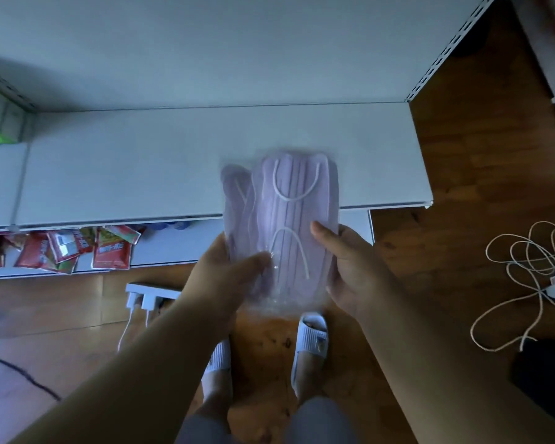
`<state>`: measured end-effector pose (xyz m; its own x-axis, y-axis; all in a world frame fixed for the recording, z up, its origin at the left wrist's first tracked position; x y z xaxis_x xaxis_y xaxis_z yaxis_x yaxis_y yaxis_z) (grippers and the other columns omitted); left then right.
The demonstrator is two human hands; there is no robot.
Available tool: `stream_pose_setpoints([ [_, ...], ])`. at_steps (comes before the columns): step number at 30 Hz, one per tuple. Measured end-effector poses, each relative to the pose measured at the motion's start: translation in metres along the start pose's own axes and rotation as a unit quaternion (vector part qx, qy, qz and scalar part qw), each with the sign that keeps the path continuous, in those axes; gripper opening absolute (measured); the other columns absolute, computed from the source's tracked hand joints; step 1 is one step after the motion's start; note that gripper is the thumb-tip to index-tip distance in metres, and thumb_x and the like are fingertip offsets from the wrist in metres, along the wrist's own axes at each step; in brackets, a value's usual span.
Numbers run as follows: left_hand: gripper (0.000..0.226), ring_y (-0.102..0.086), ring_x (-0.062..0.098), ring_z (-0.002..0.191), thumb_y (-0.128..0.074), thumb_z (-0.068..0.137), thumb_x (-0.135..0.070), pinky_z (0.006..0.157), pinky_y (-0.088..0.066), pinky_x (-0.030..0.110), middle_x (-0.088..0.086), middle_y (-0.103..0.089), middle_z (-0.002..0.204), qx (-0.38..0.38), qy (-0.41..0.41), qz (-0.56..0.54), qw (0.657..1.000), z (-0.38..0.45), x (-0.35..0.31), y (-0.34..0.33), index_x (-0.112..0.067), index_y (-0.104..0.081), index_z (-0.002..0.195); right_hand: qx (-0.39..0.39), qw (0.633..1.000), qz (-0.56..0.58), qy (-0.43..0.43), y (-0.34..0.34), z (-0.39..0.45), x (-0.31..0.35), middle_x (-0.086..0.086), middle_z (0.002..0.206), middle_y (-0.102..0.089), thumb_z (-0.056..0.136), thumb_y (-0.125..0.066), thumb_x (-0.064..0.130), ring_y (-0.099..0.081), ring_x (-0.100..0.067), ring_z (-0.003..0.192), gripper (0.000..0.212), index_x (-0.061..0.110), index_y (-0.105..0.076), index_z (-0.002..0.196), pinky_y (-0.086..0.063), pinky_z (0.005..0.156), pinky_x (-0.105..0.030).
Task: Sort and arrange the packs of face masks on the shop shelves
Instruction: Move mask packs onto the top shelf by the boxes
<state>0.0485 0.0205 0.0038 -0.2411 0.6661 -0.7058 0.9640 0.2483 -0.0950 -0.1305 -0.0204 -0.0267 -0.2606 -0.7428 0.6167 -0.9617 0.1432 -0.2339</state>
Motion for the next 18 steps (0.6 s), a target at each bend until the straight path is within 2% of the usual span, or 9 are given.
stream_pose_setpoints([
  [2,0.033,-0.074,0.027,0.078,-0.078,0.083,-0.01,0.062,-0.061,0.042,0.007,-0.075,0.089,0.015,0.004,0.033,0.999,-0.036,-0.007,0.014,-0.014,-0.063,0.113,-0.038,0.999,-0.011,0.025,-0.008,-0.044,0.004,-0.008,0.111,-0.073,0.049,-0.095,0.045,-0.071,-0.031,0.1,0.086,0.015,-0.06,0.121,-0.055,0.089,-0.059],
  [4,0.05,-0.073,0.027,0.095,-0.086,0.073,-0.023,0.083,-0.06,0.05,0.002,-0.075,0.103,0.027,0.0,0.076,0.997,-0.071,-0.019,0.026,-0.022,-0.063,0.117,-0.055,0.997,-0.002,0.054,-0.02,-0.089,0.01,-0.01,0.104,-0.074,0.066,-0.089,0.031,-0.073,-0.031,0.092,0.058,0.01,-0.062,0.114,-0.059,0.081,-0.056],
  [6,0.063,-0.073,0.025,0.099,-0.09,0.061,-0.036,0.088,-0.059,0.051,-0.001,-0.075,0.107,0.054,-0.014,0.1,0.993,-0.102,-0.033,0.033,-0.026,-0.062,0.117,-0.033,0.997,0.025,0.065,-0.038,-0.135,0.019,-0.009,0.095,-0.076,0.08,-0.075,0.019,-0.074,-0.026,0.084,0.033,0.01,-0.065,0.11,-0.061,0.075,-0.049],
  [9,0.077,-0.072,0.025,0.101,-0.088,0.049,-0.054,0.09,-0.057,0.052,-0.003,-0.074,0.109,0.055,-0.049,0.147,0.986,-0.136,-0.055,0.042,-0.031,-0.062,0.117,0.015,0.997,0.053,0.048,-0.068,-0.183,0.024,-0.014,0.103,-0.075,0.074,-0.073,0.019,-0.073,-0.03,0.09,0.045,0.009,-0.065,0.117,-0.061,0.077,-0.047],
  [10,0.073,-0.072,0.025,0.102,-0.087,0.053,-0.057,0.091,-0.057,0.051,-0.003,-0.074,0.11,0.057,-0.065,0.145,0.986,-0.145,-0.061,0.045,-0.032,-0.062,0.117,0.018,0.997,0.051,0.048,-0.075,-0.193,0.025,-0.017,0.106,-0.074,0.077,-0.072,0.015,-0.073,-0.03,0.091,0.043,0.008,-0.065,0.119,-0.061,0.075,-0.046],
  [12,0.053,-0.072,0.025,0.102,-0.078,0.074,-0.056,0.094,-0.055,0.05,0.0,-0.075,0.111,0.057,-0.078,0.082,0.992,-0.159,-0.071,0.056,-0.03,-0.065,0.118,0.026,0.998,0.044,0.039,-0.084,-0.203,0.027,-0.017,0.104,-0.074,0.084,-0.068,0.006,-0.074,-0.029,0.088,0.03,0.005,-0.067,0.115,-0.062,0.068,-0.041],
  [14,0.031,-0.072,0.028,0.103,-0.061,0.095,-0.042,0.098,-0.053,0.05,0.006,-0.076,0.111,0.037,-0.038,-0.028,0.998,-0.169,-0.066,0.07,-0.023,-0.068,0.119,0.06,0.998,0.026,0.022,-0.095,-0.211,0.029,-0.014,0.1,-0.076,0.086,-0.067,0.009,-0.074,-0.026,0.086,0.022,0.006,-0.069,0.107,-0.061,0.069,-0.038],
  [16,0.024,-0.072,0.034,0.103,-0.058,0.099,-0.028,0.098,-0.052,0.054,0.01,-0.075,0.11,0.02,-0.032,-0.077,0.996,-0.179,-0.053,0.079,-0.021,-0.069,0.119,0.109,0.994,-0.005,0.011,-0.101,-0.216,0.024,-0.014,0.102,-0.075,0.08,-0.068,0.016,-0.074,-0.027,0.089,0.028,0.007,-0.07,0.106,-0.061,0.075,-0.038],
  [18,0.028,-0.072,0.036,0.102,-0.069,0.089,-0.027,0.096,-0.052,0.057,0.01,-0.075,0.111,-0.006,-0.062,-0.066,0.996,-0.192,-0.043,0.082,-0.029,-0.069,0.117,0.154,0.987,-0.049,0.013,-0.107,-0.227,0.02,-0.017,0.108,-0.074,0.078,-0.069,0.019,-0.072,-0.031,0.097,0.038,0.005,-0.068,0.113,-0.059,0.082,-0.041],
])
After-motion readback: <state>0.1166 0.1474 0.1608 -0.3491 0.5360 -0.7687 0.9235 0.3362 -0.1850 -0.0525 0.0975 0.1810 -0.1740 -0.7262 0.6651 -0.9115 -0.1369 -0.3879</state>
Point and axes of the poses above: each hand's wrist, its own z-axis towards the middle knuckle, its own y-axis out of the back of the hand, x = y × z, the point moved 5 cm from there along z, towards the middle knuckle
